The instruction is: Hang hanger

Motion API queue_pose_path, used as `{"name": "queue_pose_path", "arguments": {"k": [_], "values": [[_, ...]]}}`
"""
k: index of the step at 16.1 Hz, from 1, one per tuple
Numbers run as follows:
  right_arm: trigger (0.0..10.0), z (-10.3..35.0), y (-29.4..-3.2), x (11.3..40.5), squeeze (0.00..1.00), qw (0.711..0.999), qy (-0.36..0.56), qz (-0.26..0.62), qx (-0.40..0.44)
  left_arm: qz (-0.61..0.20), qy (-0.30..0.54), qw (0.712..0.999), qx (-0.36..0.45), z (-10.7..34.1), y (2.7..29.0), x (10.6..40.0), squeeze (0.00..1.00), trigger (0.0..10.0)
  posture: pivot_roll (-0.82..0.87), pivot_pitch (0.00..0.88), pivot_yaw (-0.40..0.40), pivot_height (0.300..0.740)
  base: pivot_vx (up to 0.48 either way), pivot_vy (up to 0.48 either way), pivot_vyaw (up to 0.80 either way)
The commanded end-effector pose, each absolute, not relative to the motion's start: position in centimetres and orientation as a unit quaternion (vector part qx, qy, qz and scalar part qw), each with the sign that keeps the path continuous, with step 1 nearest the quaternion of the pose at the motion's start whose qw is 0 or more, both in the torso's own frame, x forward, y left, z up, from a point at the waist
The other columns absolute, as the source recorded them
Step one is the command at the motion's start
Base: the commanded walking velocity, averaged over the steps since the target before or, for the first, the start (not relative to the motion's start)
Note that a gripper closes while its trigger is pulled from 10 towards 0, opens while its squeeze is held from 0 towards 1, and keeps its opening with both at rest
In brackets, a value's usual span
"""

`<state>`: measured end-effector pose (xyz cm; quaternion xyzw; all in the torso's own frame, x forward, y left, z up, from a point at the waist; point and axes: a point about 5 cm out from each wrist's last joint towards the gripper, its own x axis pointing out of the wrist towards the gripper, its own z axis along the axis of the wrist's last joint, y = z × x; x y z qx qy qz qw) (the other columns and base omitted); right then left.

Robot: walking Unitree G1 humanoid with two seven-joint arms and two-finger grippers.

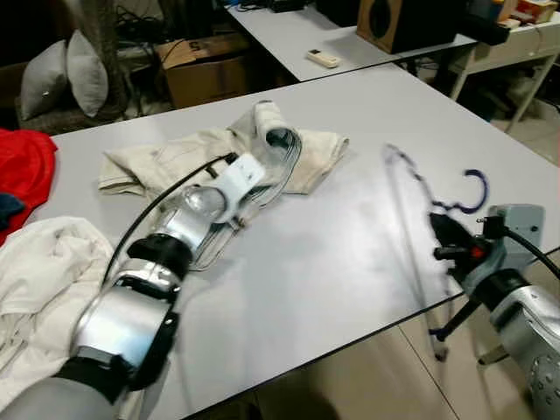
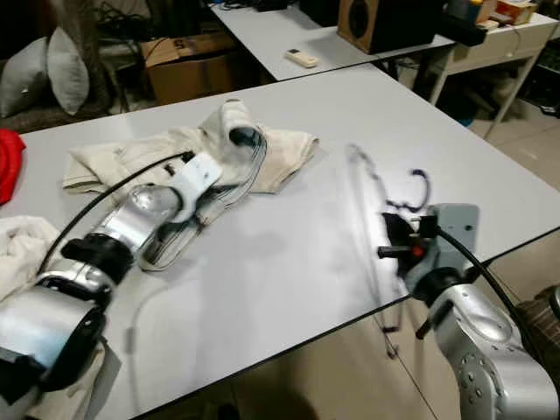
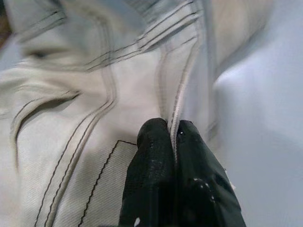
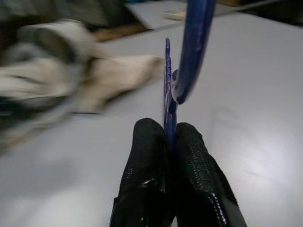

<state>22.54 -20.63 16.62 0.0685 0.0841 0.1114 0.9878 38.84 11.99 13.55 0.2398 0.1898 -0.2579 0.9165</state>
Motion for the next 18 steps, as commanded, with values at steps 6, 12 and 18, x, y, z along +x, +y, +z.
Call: {"name": "queue_pose_path", "arguments": {"k": [6, 12, 18], "values": [[10.0, 16.8, -19.7, 20.4, 0.0, 0.967, 0.106, 0.206, 0.102, -0.219, 0.034, 0.97, 0.104, 23.6, 11.6, 41.5, 0.0, 0.0, -0.14, 0.0, 0.089, 0.74, 0.0, 0.0, 0.0], [10.0, 17.7, -18.5, 21.0, 0.0, 0.946, 0.083, 0.265, 0.165, -0.308, 0.012, 0.92, 0.241, 26.9, 11.1, 40.8, 0.0, 0.0, -0.11, 0.0, 0.088, 0.74, 0.0, 0.0, 0.0], [10.0, 17.0, -19.5, 25.7, 0.0, 0.906, 0.075, 0.237, 0.343, -0.469, 0.034, 0.854, 0.222, 28.3, 9.1, 37.3, 0.0, 0.0, -0.08, 0.0, 0.084, 0.74, 0.0, 0.0, 0.0]]}}
